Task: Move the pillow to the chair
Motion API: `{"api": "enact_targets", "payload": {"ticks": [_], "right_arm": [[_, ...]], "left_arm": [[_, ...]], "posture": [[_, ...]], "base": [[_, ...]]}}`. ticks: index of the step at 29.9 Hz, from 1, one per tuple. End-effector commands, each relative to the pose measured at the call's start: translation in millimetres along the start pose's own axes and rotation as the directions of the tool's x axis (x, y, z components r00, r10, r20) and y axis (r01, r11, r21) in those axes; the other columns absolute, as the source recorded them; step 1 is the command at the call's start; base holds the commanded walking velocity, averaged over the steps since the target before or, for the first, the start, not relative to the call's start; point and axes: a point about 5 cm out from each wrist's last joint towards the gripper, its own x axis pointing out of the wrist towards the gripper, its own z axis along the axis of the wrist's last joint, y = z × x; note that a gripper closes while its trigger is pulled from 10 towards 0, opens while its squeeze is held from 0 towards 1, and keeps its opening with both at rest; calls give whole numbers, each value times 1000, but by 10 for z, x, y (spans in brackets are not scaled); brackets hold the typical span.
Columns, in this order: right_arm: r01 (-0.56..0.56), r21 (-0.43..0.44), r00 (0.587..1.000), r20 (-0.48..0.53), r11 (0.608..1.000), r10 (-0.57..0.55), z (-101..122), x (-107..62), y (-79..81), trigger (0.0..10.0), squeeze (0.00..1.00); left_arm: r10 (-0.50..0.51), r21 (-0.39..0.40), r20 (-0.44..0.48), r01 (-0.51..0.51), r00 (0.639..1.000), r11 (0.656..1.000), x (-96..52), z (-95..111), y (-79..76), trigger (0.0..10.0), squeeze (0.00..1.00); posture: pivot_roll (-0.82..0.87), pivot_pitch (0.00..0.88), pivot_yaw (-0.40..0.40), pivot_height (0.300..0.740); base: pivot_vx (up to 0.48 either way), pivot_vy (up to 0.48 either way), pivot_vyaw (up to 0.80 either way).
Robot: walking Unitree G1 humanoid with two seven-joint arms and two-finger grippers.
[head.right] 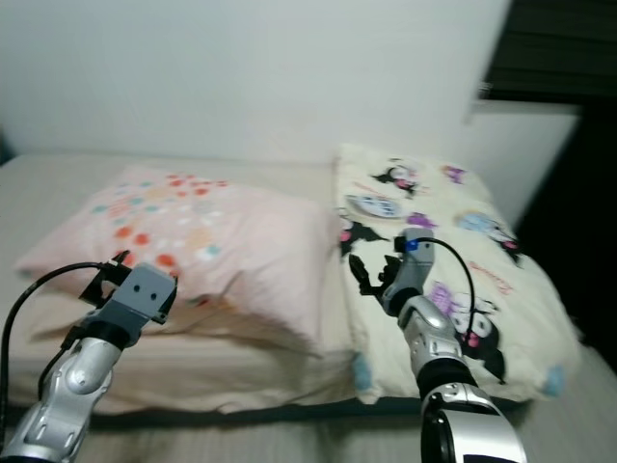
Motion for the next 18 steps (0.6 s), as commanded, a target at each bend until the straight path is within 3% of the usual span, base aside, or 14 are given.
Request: {"api": "enact_targets", "payload": {"ticks": [1, 6, 18], "right_arm": [[28, 0, 1000, 2, 1000, -28, 37, -5, -51, 10000, 0], [44, 7, 999, -8, 999, -44, 25, -12, -73, 10000, 0], [31, 13, 1000, -2, 999, -31, 37, -11, -68, 10000, 0]], "left_arm": [[-24, 46, -3, 24, 1000, 999, -11, -21, -40, 10000, 0], [-32, 90, -18, 34, 999, 995, -28, -74, -43, 10000, 0], [-35, 129, -27, 38, 999, 991, -43, -108, -41, 10000, 0]], "posture": [[-1, 0, -117, 735], [-2, 0, -118, 735], [-1, 0, -122, 735]], "base": [[0, 0, 0], [0, 0, 0], [355, 0, 0]]}}
